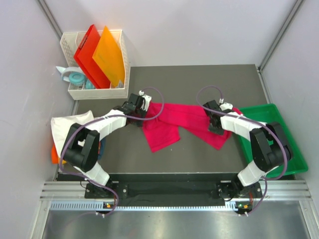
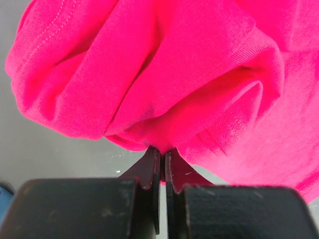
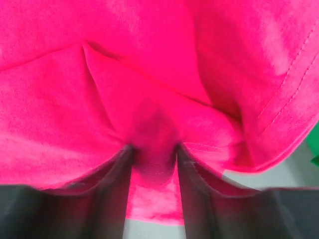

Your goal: Fold and stack the t-shirts

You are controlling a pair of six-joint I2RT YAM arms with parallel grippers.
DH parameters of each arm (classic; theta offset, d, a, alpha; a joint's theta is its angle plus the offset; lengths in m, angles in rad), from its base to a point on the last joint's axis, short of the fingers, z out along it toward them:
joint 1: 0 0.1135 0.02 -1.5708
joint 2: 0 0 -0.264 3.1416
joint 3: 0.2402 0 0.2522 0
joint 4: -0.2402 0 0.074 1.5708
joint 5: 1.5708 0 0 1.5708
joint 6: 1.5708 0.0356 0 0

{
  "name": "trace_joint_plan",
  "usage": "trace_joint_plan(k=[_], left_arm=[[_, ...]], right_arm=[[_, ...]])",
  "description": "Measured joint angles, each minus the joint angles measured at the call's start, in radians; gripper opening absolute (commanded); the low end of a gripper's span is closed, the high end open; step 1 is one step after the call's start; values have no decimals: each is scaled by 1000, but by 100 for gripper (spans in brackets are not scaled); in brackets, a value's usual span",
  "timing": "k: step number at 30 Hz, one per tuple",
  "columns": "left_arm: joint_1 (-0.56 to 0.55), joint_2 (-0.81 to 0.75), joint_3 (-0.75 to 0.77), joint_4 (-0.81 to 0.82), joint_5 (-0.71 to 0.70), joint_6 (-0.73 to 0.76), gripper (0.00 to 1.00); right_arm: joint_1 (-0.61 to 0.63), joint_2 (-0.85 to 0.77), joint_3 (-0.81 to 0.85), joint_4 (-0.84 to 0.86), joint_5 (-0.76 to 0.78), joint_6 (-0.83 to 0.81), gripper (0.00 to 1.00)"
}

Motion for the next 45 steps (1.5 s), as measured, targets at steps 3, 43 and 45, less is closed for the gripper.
trace_joint_plan(k=[3, 43, 45], left_arm=[[0, -2, -5, 1, -3, 1, 0], [405, -349, 418, -231, 10, 43, 0], [447, -349, 382, -226, 34, 37, 0]], right_arm=[[0, 3, 0, 3, 8, 2, 14], [-161, -553, 649, -307, 191, -288, 0], [-181, -598, 552, -306, 156, -267, 0]])
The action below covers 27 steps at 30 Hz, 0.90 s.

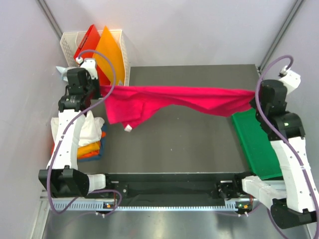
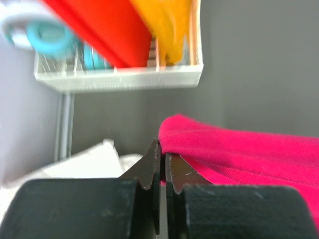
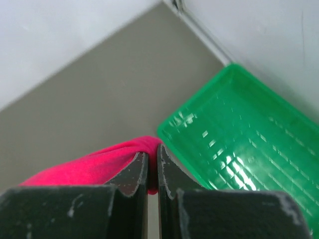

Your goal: Fold and stack the t-shirts

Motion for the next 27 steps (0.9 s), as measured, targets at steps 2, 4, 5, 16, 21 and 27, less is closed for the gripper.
trace_joint_plan(k=[2, 4, 5, 16, 21, 27], left_arm=[[42, 3, -39, -8, 32, -5, 0], [101, 16, -70, -22, 93, -7, 0], [134, 24, -81, -32, 111, -6, 0], [227, 9, -164, -51, 263, 11, 0], [220, 21, -164, -42, 285, 11, 20], [182, 82, -169, 10, 231, 14, 92]], right_arm=[[-37, -26, -98, -5, -45, 18, 0], [-87, -31, -187, -2, -110, 26, 0], [-109, -34, -223, 3, -143, 26, 0], [-167, -92, -338, 43, -249, 23, 0], [-170, -13, -339, 97, -264, 21, 59], [-187, 159, -338, 176, -253, -22, 100]])
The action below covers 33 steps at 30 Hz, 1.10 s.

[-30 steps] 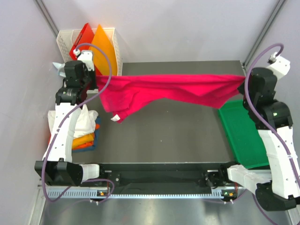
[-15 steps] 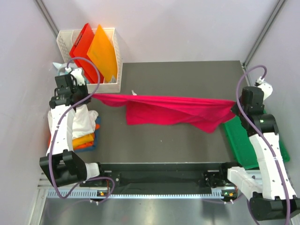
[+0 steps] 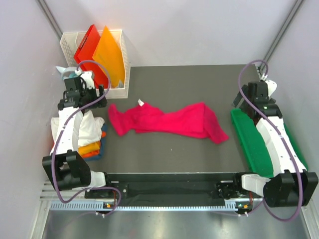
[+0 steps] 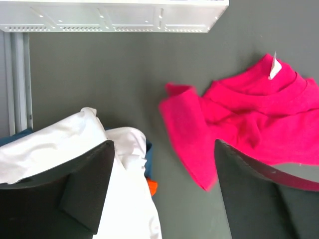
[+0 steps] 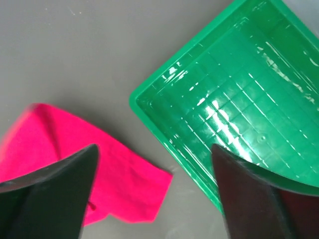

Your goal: Fold and stack the t-shirts

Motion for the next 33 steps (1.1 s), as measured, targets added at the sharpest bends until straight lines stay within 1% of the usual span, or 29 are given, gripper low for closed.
trace_joint_plan(k=[1, 3, 8, 10, 12, 13, 15, 16, 17, 19, 20, 22, 25, 33], left_arm=[[0, 6, 0, 7, -5, -3, 97], [-1, 10, 1, 16, -14, -7, 99], [-1, 11, 26, 24, -21, -8, 99], [-1, 10, 28, 35, -19, -9, 96], [-3, 8, 26, 37, -9, -8, 94], [-7, 3, 22, 38, 0, -5, 93], [-28, -24, -4, 39, 8, 7, 92], [-50, -43, -21, 34, 8, 18, 92], [-81, -62, -39, 31, 3, 28, 92], [-149, -100, -79, 29, -1, 47, 92], [-173, -110, -93, 27, 2, 51, 92], [-204, -124, -119, 20, 3, 53, 91], [-199, -121, -140, 11, -5, 48, 91], [-195, -119, -170, 7, -21, 42, 90]], right_arm=[[0, 14, 0, 6, 0, -4, 100], [1, 16, 2, 11, 1, -14, 100], [13, -13, 45, 24, 8, -37, 100], [34, -38, 47, 30, 9, -44, 100], [76, -59, 44, 30, 7, -45, 98], [118, -68, 35, 36, 10, -42, 96], [215, -80, 1, 45, 5, -31, 87], [276, -81, -27, 53, 8, -19, 81], [336, -77, -59, 57, 10, -2, 71], [447, -53, -127, 61, 14, 38, 62], [480, -37, -154, 63, 13, 55, 58], [533, 5, -215, 68, 11, 101, 57], [547, 56, -263, 76, 10, 147, 56], [549, 208, -249, 169, -1, 193, 54]])
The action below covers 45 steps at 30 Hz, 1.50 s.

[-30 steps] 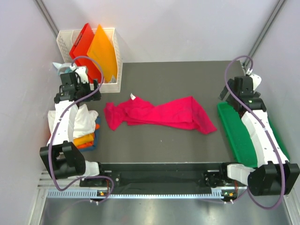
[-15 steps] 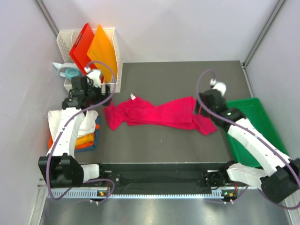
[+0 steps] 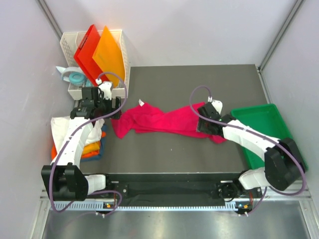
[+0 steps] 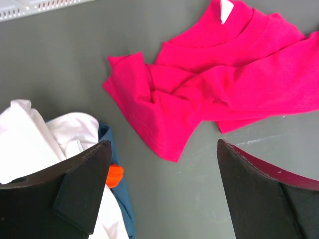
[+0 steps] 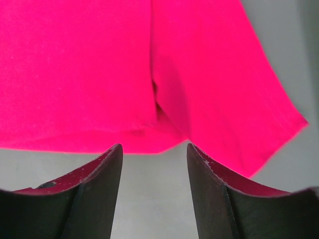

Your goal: Fold and stack the t-shirts

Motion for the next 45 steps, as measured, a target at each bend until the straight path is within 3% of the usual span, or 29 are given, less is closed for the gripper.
trace_joint_plan(k=[20, 38, 39, 41, 42, 43, 45], left_arm=[[0, 0, -44, -3, -31, -1, 90], [0, 23, -55, -6, -45, -6, 90], [0, 23, -55, -7, -45, -6, 90], [0, 23, -55, -6, -45, -6, 90], [0, 23, -56, -6, -45, -7, 90], [0, 23, -56, -6, -46, -8, 89], [0, 23, -57, -6, -46, -8, 89]], right_arm=[[-5, 228, 133, 75, -9, -9, 53], [-23, 244, 118, 60, 23, 12, 50], [-24, 244, 116, 61, 24, 14, 48], [-25, 243, 106, 63, 23, 19, 30], [-25, 243, 99, 64, 23, 21, 20], [-25, 243, 93, 62, 23, 21, 0], [-25, 244, 90, 56, 22, 32, 0]])
